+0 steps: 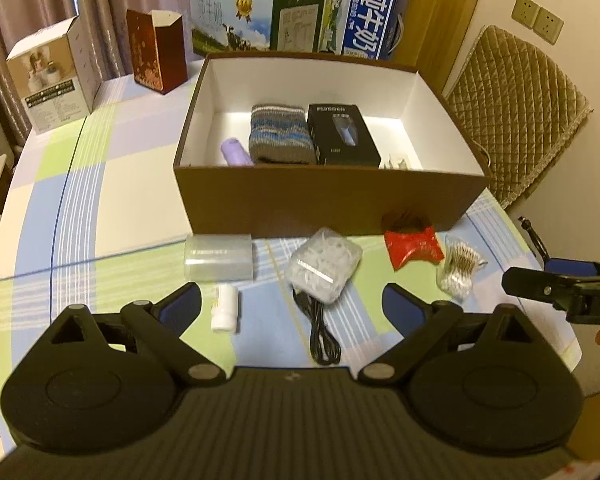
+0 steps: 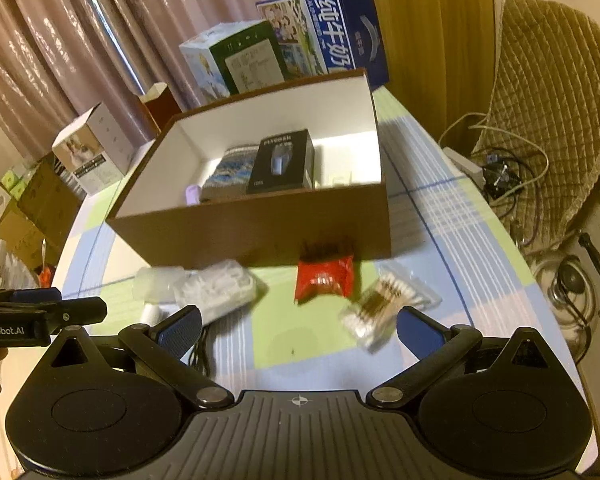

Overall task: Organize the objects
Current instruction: 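Withdraw both open tools from the box toward the table, then grasp the white pill bottle with the left tool while the right tool grasps the cotton swab bag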

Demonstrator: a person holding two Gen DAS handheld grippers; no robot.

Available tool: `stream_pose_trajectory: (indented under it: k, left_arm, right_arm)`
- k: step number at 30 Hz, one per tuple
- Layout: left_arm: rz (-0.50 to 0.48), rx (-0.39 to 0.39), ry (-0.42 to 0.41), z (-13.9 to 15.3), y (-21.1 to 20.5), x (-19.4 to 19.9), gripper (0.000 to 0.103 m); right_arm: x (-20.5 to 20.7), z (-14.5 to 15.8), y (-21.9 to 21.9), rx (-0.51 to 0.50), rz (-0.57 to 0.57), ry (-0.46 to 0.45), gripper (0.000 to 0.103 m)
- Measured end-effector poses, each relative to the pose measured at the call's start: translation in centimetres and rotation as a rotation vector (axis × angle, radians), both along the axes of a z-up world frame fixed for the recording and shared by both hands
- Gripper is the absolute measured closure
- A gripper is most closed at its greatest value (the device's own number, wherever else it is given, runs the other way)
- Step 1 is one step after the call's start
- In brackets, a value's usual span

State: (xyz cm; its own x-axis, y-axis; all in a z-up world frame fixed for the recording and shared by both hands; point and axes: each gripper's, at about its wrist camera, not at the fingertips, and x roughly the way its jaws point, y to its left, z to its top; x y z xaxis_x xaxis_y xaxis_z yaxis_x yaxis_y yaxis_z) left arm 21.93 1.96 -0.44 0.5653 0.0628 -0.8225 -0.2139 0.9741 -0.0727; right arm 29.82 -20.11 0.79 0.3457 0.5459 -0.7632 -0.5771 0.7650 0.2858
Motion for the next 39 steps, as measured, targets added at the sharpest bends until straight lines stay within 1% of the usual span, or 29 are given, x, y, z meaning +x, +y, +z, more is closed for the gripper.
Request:
stream_pose_trajectory:
  k: [14,27,34,39]
  left_arm:
    - [0.014,-0.001,0.077,-2.3,-0.7,-1.4,0.008]
    - [0.041,0.017,0.11,-3.4,-0.3,-1.7,0.008]
    - [0.049,0.024,0.118,-3.7,0.1,-1.6,0.008]
    - [0.057,0.029,0.12,-3.9,0.6,-1.5,0.008]
  right_arm:
    - [-1.2,-2.7,-1.2,-0.057,0.003,0.07,0.002]
    - [-0.7,-5.1,-1.3,-0.097,-0.021,0.129,0.002]
    - [0.0,-6.2,-1.6,-0.113,-0.055,0.148,0.002]
    - [0.8,-6.7,-1.8,-0.127,-0.087,0.131,0.002]
